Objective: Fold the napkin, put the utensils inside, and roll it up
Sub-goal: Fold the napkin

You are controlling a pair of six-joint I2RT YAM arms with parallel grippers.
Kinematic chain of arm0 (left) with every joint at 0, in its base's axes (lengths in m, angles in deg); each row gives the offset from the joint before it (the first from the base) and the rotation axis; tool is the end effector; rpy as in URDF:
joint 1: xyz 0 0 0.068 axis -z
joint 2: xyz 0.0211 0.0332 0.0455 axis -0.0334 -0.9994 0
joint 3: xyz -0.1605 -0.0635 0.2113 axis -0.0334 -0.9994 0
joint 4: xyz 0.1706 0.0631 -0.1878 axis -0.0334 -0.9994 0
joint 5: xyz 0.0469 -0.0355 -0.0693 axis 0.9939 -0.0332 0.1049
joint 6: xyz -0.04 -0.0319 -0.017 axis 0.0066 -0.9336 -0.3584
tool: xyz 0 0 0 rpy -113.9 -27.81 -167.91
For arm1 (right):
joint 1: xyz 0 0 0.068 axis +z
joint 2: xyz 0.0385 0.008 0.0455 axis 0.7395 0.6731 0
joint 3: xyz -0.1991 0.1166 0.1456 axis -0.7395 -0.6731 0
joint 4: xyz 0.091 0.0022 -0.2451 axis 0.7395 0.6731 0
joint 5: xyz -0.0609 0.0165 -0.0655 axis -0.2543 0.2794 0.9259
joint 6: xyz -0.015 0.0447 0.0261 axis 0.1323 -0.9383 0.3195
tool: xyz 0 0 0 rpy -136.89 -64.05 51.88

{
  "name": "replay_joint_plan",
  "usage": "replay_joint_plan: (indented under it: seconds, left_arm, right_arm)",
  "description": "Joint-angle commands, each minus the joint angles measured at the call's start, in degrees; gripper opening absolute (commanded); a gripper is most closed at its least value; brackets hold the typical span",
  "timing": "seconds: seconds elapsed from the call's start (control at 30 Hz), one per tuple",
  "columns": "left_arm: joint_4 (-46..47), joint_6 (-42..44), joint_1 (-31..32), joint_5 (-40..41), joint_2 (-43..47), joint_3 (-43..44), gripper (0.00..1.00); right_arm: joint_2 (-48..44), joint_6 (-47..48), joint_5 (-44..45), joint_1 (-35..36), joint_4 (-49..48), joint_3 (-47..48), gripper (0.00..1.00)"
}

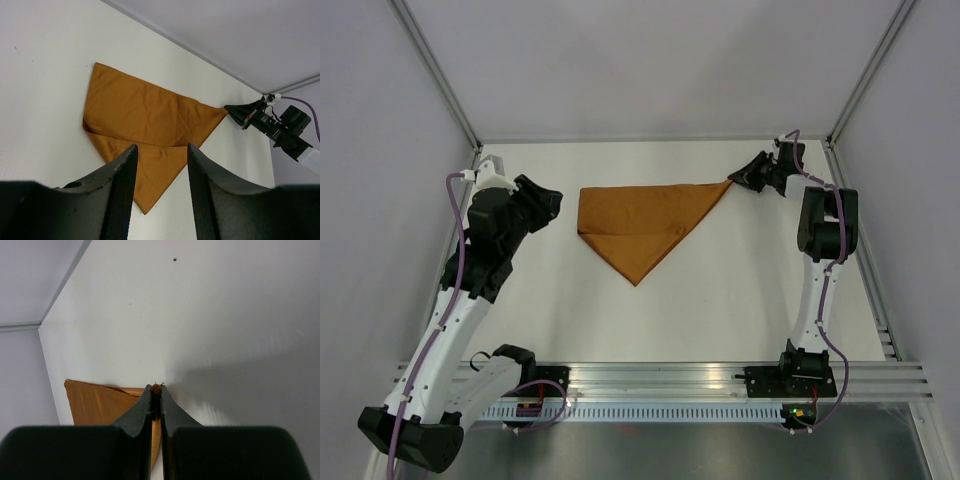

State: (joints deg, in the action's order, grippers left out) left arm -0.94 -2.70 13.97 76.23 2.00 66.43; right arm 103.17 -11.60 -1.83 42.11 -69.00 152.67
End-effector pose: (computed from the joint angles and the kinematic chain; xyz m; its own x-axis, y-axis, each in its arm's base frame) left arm 0.1895 -0.0493 0.3757 -0.3086 -0.5630 -0.7667 -0.0533 0.8150 -0.5770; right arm 0.5167 -0.0305 0.1155 -0.7026 0.6285 -0.3337 0.1644 0.5996 0.7832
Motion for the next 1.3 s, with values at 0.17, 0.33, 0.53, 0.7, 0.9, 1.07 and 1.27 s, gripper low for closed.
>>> replay_joint_plan:
  seconds: [0.17, 0.33, 0.53, 0.7, 0.9, 1.07, 1.27]
  left_arm:
    - [1.25, 1.78, 0.12, -0.06, 0.35, 0.03, 0.50]
    - [1.25, 1.96, 0.12, 0.20, 0.18, -0.06, 0.50]
    - [1.43, 2.22, 0.12, 0.20, -0.17, 0.38, 0.50]
    - [2.04, 2.05, 0.12, -0.41, -0.70, 0.38, 0.50]
    - [2.66, 1.61, 0.12, -1.11, -0.88, 0.03, 0.50]
    - [2.57, 1.69, 0.12, -1.03, -0.09, -0.32, 0.50]
    - [2.39, 1.78, 0.12, -1.03, 0.18, -0.50, 0.50]
  right_arm:
    - [-12.52, 8.88, -1.25, 4.26, -5.05, -0.77, 0.04]
    - [-19.20, 14.24, -1.16, 8.56, -5.66, -6.39, 0.04]
    - [-28.43, 26.88, -1.16, 15.23, 0.99, -13.60, 0.03]
    - [-33.10, 37.51, 0.68, 21.48, 8.30, -18.44, 0.03]
    - [-36.00, 41.75, 2.96, 28.34, 12.61, -20.99, 0.03]
    - [-37.41, 48.86, 7.27, 35.19, 16.31, -20.81, 0.02]
    - [-37.59, 49.93, 10.44, 41.26, 17.01, -20.73, 0.01]
